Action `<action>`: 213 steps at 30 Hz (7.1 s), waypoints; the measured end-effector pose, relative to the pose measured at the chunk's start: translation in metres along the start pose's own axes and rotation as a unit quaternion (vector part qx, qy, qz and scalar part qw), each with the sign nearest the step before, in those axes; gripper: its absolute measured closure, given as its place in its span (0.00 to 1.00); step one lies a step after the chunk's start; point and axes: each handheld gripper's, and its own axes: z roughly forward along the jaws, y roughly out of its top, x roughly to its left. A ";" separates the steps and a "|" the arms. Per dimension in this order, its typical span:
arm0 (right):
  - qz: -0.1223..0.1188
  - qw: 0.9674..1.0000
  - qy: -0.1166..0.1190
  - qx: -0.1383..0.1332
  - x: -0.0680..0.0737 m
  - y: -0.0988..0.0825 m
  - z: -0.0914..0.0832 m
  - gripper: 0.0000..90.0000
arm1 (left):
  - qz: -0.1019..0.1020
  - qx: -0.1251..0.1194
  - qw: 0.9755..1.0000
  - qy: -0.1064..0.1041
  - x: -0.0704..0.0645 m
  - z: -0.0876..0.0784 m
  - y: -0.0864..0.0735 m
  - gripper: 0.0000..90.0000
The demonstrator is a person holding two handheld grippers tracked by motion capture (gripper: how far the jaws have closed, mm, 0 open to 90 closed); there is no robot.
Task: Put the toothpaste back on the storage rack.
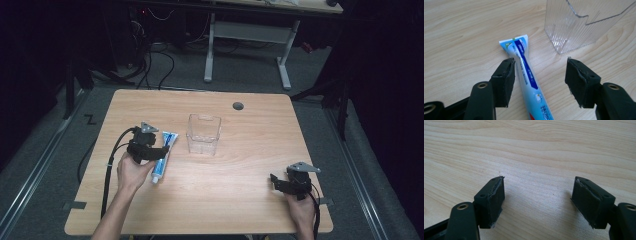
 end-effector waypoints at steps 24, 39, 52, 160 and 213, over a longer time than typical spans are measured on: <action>0.000 1.000 0.000 0.000 0.000 0.000 0.000 0.29 | 0.013 0.065 0.997 0.042 -0.003 0.040 0.037 0.51; -0.001 1.000 0.000 0.000 0.000 0.000 0.000 0.29 | -0.008 0.110 0.992 0.055 0.004 0.073 0.035 0.49; -0.001 1.000 0.000 0.000 0.000 0.000 0.000 0.29 | -0.034 0.138 0.988 0.062 0.010 0.095 0.025 0.49; -0.001 1.000 0.000 0.000 0.000 0.000 0.000 0.29 | -0.041 -0.045 0.997 -0.036 0.015 -0.018 0.027 0.84; -0.001 1.000 0.000 0.000 0.000 0.000 0.000 0.29 | 0.008 -0.112 0.988 -0.102 -0.025 -0.043 0.093 0.84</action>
